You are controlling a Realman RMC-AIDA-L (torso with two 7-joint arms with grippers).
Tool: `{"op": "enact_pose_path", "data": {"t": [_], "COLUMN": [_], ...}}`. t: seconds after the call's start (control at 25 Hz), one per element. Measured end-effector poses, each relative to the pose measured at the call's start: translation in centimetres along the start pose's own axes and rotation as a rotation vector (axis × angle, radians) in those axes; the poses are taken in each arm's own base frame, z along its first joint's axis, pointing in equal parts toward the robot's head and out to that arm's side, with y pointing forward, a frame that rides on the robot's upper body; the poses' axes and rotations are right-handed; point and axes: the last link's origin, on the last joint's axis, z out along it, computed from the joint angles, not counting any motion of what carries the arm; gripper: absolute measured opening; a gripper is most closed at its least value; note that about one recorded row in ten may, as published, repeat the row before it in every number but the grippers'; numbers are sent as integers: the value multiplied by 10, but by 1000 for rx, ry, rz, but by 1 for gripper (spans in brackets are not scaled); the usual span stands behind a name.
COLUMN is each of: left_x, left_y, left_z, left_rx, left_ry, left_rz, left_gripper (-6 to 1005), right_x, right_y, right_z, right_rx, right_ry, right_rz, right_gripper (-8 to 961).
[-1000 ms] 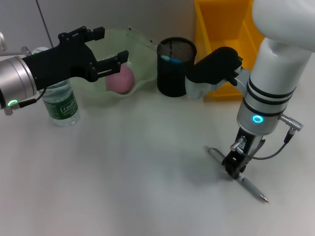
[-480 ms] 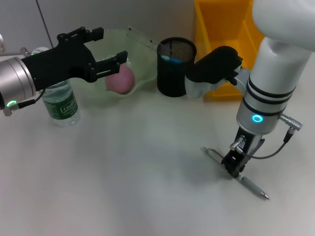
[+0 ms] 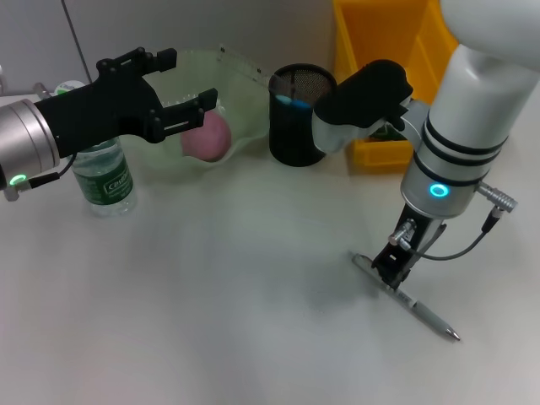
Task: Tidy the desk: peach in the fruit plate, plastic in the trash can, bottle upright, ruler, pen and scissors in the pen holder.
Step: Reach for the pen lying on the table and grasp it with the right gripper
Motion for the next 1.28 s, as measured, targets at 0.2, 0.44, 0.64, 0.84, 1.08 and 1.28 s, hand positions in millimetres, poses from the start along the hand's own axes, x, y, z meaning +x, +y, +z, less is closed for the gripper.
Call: {"op": "enact_pose_path", "data": {"t": [0.2,0.44,0.64,0.84,1.08,1.28], "left_x": [0,0,1,1,2,2], "left_y": [1,2,2,2,2,2], "left_z": [0,0,0,0,0,1], "left_rx": [-7,-11,-12,-14,-15,-15], "left_ry": [2,3,3,4,7,7], "left_rz": [0,0,1,1,3,6], "left_gripper": [802,802,802,802,802,802], "right_x": [2,5,7,7,6,5], "right_y": [1,1,-1,-1,-1,-1], "right_z": [1,4,8,10,13,14], "right_rx": [-3,-5,-1,-1,5,11], "right_ry": [22,32,44,39,42,40], "right_rz": [0,16,21,21,13,4], "right_gripper": [91,202,348,418,401,383]}}
